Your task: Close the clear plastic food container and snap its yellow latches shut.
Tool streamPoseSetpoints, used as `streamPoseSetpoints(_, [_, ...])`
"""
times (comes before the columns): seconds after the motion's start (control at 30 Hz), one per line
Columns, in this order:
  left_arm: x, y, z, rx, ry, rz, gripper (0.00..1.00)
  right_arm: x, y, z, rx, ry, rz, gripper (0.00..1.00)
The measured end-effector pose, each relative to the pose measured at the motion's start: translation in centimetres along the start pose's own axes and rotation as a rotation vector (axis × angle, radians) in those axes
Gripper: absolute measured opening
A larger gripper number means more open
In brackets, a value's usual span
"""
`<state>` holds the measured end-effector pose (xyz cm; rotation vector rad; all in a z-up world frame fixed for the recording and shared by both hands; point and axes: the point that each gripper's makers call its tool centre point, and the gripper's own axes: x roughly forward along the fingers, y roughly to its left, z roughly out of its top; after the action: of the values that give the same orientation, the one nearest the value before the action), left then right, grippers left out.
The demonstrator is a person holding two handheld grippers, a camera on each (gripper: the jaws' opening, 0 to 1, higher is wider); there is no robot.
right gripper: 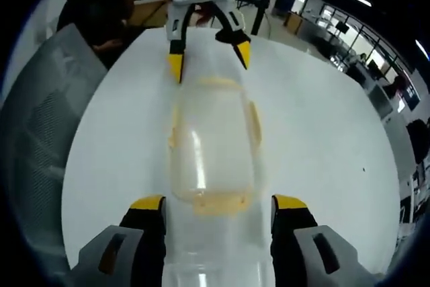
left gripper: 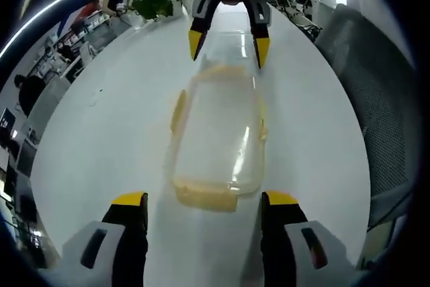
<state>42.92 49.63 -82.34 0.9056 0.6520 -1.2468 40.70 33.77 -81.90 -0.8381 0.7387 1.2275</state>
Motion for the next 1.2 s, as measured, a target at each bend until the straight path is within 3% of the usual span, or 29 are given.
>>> streamPoseSetpoints(0.23, [0.4,-0.3,-0.5,0.033,0.027,-0.035,0.67,0.5,0.0,-0.1,0.01,0.012,0.027,0.61])
streamPoseSetpoints(1.03, [1.3,-0.2,0.2,0.058,0.029,-0.119,0.57,2.0,0.1,-1.4,0.042,0.073,0.102,0.55])
streamPoseSetpoints(1.2, [1.3,-1.1,0.1,0.044,0.027,-0.171,0.47,2.0,0.4,-1.4,0.05,0.071,0.111,0.51])
